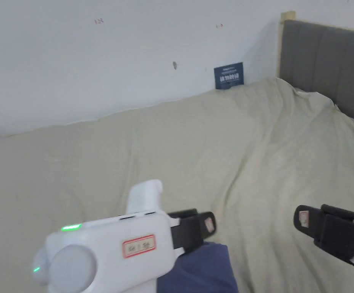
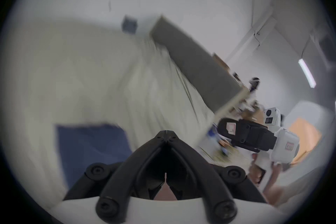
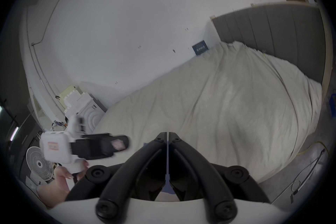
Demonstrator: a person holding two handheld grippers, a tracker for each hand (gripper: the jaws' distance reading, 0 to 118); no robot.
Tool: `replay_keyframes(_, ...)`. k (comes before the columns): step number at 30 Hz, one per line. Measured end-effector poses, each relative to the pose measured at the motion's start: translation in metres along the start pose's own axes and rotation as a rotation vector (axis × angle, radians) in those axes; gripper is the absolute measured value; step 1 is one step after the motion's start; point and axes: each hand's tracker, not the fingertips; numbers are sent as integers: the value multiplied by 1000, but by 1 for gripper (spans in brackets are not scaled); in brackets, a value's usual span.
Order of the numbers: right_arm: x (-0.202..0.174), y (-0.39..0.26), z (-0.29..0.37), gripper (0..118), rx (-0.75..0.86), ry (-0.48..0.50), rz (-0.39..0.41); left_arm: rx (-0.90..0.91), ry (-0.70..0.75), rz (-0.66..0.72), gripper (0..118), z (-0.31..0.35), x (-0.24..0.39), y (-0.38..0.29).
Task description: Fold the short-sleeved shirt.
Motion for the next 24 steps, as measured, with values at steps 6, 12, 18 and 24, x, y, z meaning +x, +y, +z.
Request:
replay_keyframes(6, -56, 25, 26, 2, 215, 137, 162, 661, 465, -118, 0, 144, 8, -2)
replay_keyframes(12, -101, 11, 45, 2, 552, 40, 384, 802, 964, -287, 0, 176, 5, -21)
replay_keyframes(18, -73, -23, 11, 2, 538, -120, 394, 811, 986, -349, 0, 169, -21, -65)
replay_keyframes(24, -55, -63, 7, 2, 522, -275, 508, 730, 1012, -263, 0, 161, -34, -79)
